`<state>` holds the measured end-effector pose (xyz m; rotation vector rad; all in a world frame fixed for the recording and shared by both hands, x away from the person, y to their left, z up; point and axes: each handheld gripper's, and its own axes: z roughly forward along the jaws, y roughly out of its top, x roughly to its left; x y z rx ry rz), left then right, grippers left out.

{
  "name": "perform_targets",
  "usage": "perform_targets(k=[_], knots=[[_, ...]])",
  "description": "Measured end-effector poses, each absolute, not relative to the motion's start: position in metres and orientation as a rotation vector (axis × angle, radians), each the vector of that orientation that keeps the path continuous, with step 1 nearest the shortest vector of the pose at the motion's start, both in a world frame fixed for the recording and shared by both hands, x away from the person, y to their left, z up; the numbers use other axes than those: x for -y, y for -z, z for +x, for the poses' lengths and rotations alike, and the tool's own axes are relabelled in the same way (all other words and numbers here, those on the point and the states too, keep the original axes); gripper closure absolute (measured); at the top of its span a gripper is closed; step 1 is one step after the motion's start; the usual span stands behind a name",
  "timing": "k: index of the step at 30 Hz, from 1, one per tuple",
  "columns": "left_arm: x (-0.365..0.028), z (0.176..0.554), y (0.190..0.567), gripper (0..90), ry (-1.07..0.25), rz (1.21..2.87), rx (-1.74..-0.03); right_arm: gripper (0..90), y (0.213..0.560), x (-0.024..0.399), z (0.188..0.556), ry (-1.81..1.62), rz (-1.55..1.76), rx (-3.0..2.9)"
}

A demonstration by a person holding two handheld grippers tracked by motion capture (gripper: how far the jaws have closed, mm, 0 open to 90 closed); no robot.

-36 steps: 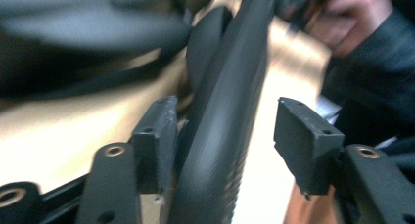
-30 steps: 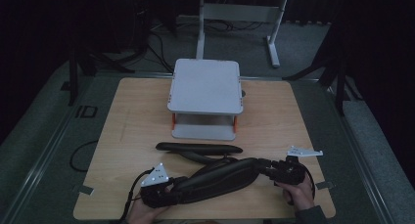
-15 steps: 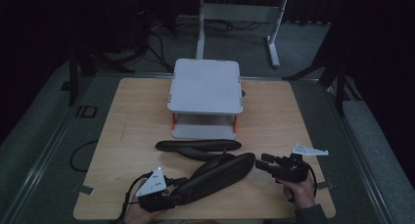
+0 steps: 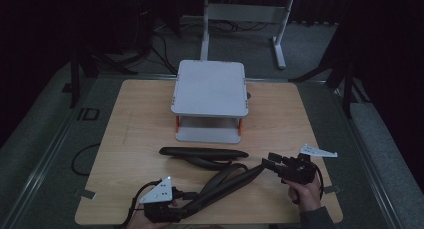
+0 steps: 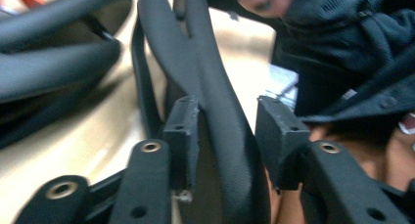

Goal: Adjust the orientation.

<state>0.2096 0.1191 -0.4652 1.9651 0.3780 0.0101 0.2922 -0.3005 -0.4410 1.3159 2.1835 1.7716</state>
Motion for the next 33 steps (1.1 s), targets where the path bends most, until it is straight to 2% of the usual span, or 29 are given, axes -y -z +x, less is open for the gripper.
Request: perform_targets(k=[2, 10, 15, 20, 23, 27, 30, 32, 33], knots=[[-0.112, 0.210, 0.470, 51.3, 0.024, 1.974, -0.373, 43.0, 0.443, 0.299, 0.293, -1.754, 1.320, -2.202], [-0.097, 0.215, 0.483, 53.1, -0.017, 2.028, -0.454, 43.4, 0.459, 0.288, 0.289, -1.678, 1.327, -2.318], [-0.088, 0.219, 0.481, 48.7, -0.069, 2.037, -0.477, 43.4, 0.458, 0.288, 0.289, -1.686, 1.318, -2.317], [-0.070, 0.233, 0.479, 48.0, -0.109, 2.062, -0.493, 43.4, 0.460, 0.288, 0.290, -1.682, 1.324, -2.322], [-0.051, 0.238, 0.481, 47.3, -0.160, 2.140, -0.474, 43.3, 0.460, 0.288, 0.290, -1.684, 1.323, -2.324], [-0.049, 0.240, 0.481, 53.7, -0.128, 2.140, -0.486, 43.3, 0.461, 0.290, 0.292, -1.695, 1.336, -2.312], [-0.049, 0.239, 0.481, 60.6, -0.148, 2.143, -0.495, 43.2, 0.460, 0.291, 0.293, -1.698, 1.337, -2.310], [-0.050, 0.237, 0.481, 60.6, -0.177, 2.143, -0.507, 43.2, 0.460, 0.291, 0.293, -1.699, 1.336, -2.308], [-0.051, 0.237, 0.480, 64.9, -0.200, 2.150, -0.521, 43.2, 0.459, 0.291, 0.293, -1.705, 1.333, -2.300]])
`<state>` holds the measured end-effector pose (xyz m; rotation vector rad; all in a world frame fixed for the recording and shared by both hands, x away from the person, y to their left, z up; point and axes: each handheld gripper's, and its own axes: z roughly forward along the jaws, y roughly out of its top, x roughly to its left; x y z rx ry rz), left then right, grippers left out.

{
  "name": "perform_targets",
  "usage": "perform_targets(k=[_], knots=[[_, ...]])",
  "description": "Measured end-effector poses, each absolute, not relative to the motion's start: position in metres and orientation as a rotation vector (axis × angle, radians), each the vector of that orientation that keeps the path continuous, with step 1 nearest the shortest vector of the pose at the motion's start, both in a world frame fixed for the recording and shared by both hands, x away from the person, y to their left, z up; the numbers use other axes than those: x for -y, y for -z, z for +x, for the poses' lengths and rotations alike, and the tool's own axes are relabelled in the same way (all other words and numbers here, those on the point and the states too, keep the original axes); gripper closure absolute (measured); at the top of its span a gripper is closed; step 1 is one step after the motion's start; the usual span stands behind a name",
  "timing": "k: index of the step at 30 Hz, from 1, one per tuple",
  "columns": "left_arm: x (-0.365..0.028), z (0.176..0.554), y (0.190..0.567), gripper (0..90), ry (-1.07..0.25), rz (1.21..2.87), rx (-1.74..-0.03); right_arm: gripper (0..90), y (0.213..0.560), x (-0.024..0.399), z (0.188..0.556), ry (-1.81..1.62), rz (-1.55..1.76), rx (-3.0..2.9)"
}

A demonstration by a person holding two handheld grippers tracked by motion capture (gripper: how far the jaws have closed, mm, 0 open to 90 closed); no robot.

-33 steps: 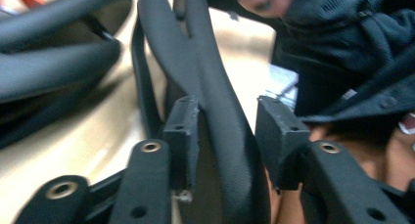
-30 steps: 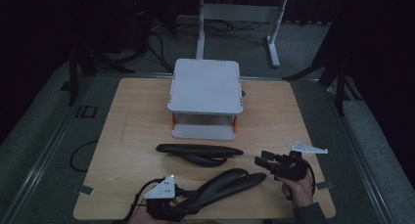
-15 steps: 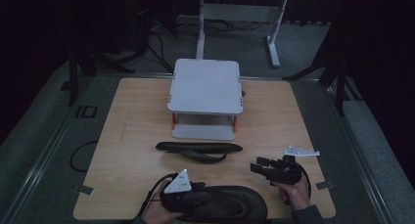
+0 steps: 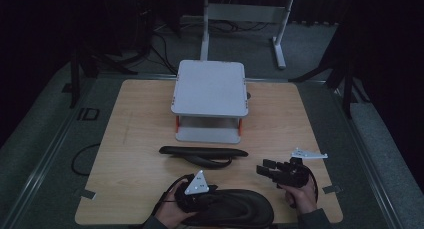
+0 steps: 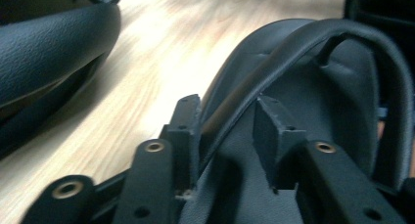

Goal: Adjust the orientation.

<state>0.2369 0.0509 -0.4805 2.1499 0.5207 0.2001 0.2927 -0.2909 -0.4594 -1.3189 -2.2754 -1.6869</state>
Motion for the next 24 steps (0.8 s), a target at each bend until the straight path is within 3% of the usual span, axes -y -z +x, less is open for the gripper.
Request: perform_targets(k=[8, 10, 11, 12, 16, 24], knots=[[-0.074, 0.235, 0.476, 70.4, -0.314, 2.166, -0.633, 43.2, 0.460, 0.293, 0.295, 1.689, -1.337, 2.268], [-0.082, 0.236, 0.473, 66.0, -0.300, 2.137, -0.640, 43.2, 0.460, 0.293, 0.296, 1.686, -1.339, 2.270], [-0.085, 0.236, 0.472, 58.4, -0.302, 2.120, -0.642, 43.2, 0.459, 0.293, 0.296, 1.688, -1.339, 2.272], [-0.091, 0.237, 0.469, 58.4, -0.311, 2.089, -0.652, 43.2, 0.459, 0.293, 0.296, 1.688, -1.339, 2.272], [-0.111, 0.243, 0.461, 44.7, -0.426, 2.037, -0.710, 43.2, 0.457, 0.292, 0.299, 1.695, -1.345, 2.279], [-0.161, 0.256, 0.449, 35.6, -0.585, 1.920, -0.847, 42.5, 0.449, 0.287, 0.311, 1.711, -1.322, 2.303]])
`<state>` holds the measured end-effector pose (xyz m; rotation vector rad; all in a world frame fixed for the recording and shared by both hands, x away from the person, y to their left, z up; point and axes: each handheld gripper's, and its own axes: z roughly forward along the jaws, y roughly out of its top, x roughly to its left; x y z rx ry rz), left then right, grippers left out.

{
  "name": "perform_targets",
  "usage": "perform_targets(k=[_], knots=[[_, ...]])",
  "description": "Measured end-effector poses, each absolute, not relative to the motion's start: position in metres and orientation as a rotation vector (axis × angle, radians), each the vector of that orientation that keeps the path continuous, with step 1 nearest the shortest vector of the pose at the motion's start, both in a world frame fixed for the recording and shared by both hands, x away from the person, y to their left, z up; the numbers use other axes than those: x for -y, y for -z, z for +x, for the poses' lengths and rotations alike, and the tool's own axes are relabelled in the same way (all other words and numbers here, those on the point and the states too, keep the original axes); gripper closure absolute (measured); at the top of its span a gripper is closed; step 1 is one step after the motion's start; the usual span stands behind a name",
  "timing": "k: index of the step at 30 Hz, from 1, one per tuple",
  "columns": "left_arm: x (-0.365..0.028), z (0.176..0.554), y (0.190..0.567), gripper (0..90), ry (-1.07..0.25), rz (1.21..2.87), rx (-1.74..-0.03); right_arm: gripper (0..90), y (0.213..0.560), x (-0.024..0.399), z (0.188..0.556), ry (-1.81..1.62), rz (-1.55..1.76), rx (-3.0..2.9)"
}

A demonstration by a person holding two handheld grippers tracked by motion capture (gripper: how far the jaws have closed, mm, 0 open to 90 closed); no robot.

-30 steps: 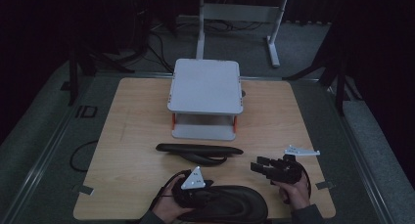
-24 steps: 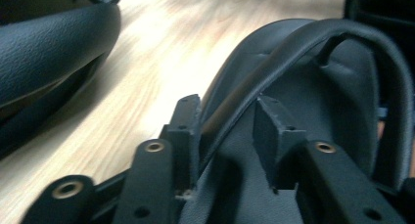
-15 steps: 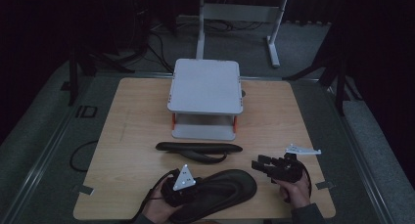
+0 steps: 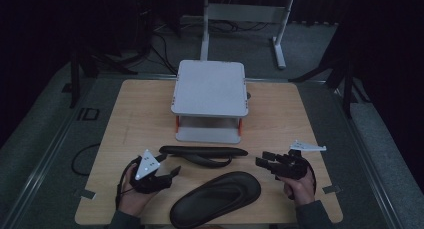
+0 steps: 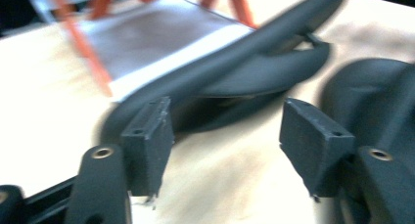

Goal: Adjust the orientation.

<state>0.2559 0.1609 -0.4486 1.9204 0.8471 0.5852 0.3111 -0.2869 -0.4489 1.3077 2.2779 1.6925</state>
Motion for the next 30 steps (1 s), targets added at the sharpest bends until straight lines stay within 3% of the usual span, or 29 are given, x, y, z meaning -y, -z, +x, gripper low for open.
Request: perform_targets(k=[8, 17, 27, 30], knots=[[-0.198, 0.275, 0.450, 29.1, -0.643, 1.868, -0.962, 41.4, 0.447, 0.282, 0.316, -1.689, 1.285, -2.284], [-0.205, 0.292, 0.461, 25.4, -0.630, 1.904, -0.977, 39.5, 0.448, 0.276, 0.322, -1.679, 1.246, -2.310], [-0.199, 0.310, 0.475, 25.5, -0.629, 1.968, -0.976, 37.9, 0.451, 0.260, 0.329, -1.549, 1.159, -2.368], [-0.198, 0.312, 0.477, 31.5, -0.619, 1.974, -0.976, 37.4, 0.457, 0.251, 0.340, -1.515, 1.152, -2.410]])
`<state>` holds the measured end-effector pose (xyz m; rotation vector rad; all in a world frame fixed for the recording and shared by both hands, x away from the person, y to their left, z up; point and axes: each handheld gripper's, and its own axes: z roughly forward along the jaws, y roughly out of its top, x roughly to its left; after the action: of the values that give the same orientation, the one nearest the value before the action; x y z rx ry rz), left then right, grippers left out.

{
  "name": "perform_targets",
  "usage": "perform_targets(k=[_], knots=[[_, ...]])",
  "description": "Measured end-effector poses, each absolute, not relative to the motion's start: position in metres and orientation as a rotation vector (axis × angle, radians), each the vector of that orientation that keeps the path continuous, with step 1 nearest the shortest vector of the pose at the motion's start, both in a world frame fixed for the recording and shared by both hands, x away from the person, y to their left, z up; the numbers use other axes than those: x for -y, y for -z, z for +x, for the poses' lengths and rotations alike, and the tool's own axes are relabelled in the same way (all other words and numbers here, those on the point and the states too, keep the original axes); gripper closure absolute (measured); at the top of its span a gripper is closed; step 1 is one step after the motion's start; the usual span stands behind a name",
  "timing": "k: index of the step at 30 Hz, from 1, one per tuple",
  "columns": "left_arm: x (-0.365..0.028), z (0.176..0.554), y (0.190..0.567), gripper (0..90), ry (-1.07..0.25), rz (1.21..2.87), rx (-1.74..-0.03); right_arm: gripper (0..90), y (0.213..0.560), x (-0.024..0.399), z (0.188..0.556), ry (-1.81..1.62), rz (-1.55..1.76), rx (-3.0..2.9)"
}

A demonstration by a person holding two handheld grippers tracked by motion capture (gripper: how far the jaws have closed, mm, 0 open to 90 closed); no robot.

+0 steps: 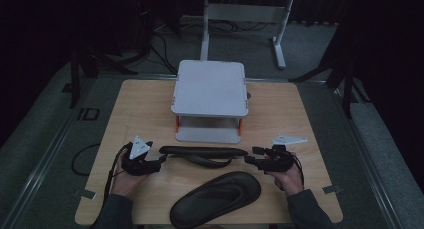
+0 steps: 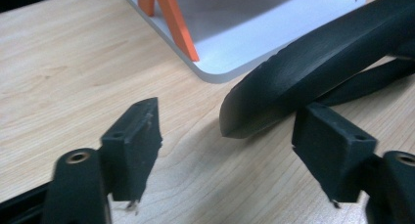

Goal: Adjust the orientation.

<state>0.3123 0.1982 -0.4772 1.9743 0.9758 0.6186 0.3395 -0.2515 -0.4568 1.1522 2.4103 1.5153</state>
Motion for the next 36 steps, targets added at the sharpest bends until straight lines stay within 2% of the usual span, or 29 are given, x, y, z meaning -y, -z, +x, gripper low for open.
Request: perform_targets(k=[3, 4, 6, 7, 8, 9, 10, 12, 13, 15, 20, 26, 27, 28, 29, 30, 32, 36], knots=[[-0.197, 0.315, 0.479, 35.7, -0.603, 1.985, -0.958, 37.7, 0.462, 0.246, 0.345, -1.500, 1.146, -2.430], [-0.196, 0.317, 0.480, 43.1, -0.591, 1.985, -0.949, 40.2, 0.466, 0.241, 0.349, -1.460, 1.144, -2.442], [-0.195, 0.318, 0.480, 46.5, -0.569, 1.982, -0.945, 42.8, 0.468, 0.237, 0.352, -1.458, 1.144, -2.443], [-0.195, 0.318, 0.480, 51.3, -0.569, 1.982, -0.945, 42.8, 0.468, 0.237, 0.352, -1.458, 1.144, -2.443], [-0.195, 0.320, 0.481, 56.3, -0.546, 1.977, -0.952, 49.2, 0.469, 0.236, 0.355, -1.466, 1.158, -2.427], [-0.195, 0.320, 0.481, 59.1, -0.546, 1.977, -0.952, 49.2, 0.469, 0.236, 0.355, -1.466, 1.158, -2.427], [-0.195, 0.320, 0.480, 60.3, -0.531, 1.971, -0.971, 54.8, 0.468, 0.236, 0.358, -1.496, 1.169, -2.419], [-0.196, 0.320, 0.479, 62.6, -0.521, 1.967, -0.981, 57.3, 0.468, 0.236, 0.359, -1.493, 1.176, -2.406], [-0.196, 0.320, 0.478, 64.2, -0.510, 1.961, -0.990, 63.2, 0.466, 0.237, 0.360, -1.478, 1.181, -2.389], [-0.199, 0.317, 0.473, 67.8, -0.437, 1.930, -0.987, 68.5, 0.463, 0.240, 0.361, -1.540, 1.215, -2.363], [-0.193, 0.309, 0.471, 68.8, -0.423, 1.958, -0.955, 71.7, 0.455, 0.246, 0.366, -1.586, 1.265, -2.313], [-0.190, 0.304, 0.477, 70.2, -0.394, 1.989, -0.960, 70.6, 0.453, 0.238, 0.376, -1.540, 1.299, -2.293], [-0.190, 0.304, 0.478, 70.2, -0.386, 1.983, -0.964, 68.4, 0.454, 0.236, 0.380, -1.529, 1.318, -2.298], [-0.191, 0.302, 0.480, 70.0, -0.381, 1.992, -0.976, 58.9, 0.455, 0.232, 0.385, -1.516, 1.344, -2.298], [-0.191, 0.302, 0.480, 69.9, -0.381, 1.992, -0.976, 58.9, 0.455, 0.232, 0.385, -1.516, 1.344, -2.298], [-0.190, 0.301, 0.481, 69.4, -0.384, 2.005, -0.979, 54.3, 0.456, 0.229, 0.388, -1.487, 1.341, -2.306], [-0.190, 0.299, 0.483, 68.1, -0.345, 2.024, -0.975, 51.2, 0.457, 0.226, 0.387, -1.457, 1.339, -2.310], [-0.186, 0.291, 0.484, 64.7, -0.287, 2.072, -0.927, 47.3, 0.459, 0.230, 0.384, -1.451, 1.357, -2.291]])
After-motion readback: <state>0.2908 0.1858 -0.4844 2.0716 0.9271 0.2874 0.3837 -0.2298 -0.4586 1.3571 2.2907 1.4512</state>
